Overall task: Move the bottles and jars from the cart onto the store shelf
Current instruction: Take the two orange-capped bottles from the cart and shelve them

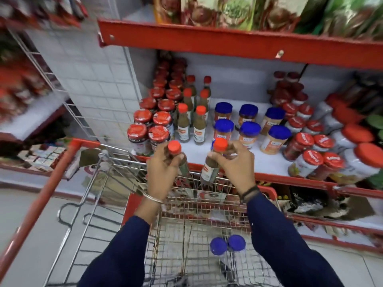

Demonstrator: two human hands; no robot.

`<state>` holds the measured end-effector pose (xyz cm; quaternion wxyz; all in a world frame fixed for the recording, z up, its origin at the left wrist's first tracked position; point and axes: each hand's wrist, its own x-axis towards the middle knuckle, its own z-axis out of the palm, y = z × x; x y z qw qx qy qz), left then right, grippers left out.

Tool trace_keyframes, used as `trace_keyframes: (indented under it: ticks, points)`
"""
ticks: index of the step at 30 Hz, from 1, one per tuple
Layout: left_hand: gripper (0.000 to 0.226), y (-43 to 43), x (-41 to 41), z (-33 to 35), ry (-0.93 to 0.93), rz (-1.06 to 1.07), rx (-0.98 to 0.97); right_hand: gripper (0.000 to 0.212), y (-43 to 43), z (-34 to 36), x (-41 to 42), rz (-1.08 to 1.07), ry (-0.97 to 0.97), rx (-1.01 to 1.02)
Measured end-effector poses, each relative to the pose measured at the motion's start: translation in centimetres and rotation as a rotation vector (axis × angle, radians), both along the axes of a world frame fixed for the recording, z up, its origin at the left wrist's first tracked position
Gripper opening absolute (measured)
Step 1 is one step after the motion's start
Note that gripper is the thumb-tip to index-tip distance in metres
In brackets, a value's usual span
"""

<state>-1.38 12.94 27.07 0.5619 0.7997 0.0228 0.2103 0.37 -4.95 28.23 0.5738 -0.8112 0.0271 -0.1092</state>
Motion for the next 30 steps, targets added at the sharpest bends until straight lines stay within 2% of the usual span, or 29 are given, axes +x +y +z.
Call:
trace_keyframes:
  ticks: [6,12,18,27,30]
  points:
    - [0.033,1.2,4.4,1.7,-0.049,0.005,-0.023,0.039,2.6,1.3,4.7,-0.011,-0.066,-0.041]
    - [0.034,1.3,7.6,0.1,0.049,-0.009,0.026,0.038,3.8,-1.6,8.1,-0.006,0.032,-0.133]
    - [0.041,1.9,9.2,-2.4,0.137,-0.018,0.102,0.037,4.4,-3.4,9.1,0.003,0.087,-0.191]
    - [0.041,1.8,9.7,-2.9,0.156,-0.128,0.122,0.04,4.6,-3.8,9.2,0.052,0.085,-0.305]
    - [0.052,1.6,8.9,-2.7,0.134,-0.124,0.109,0.05,4.3,-3.3,8.5,0.081,0.079,-0.335]
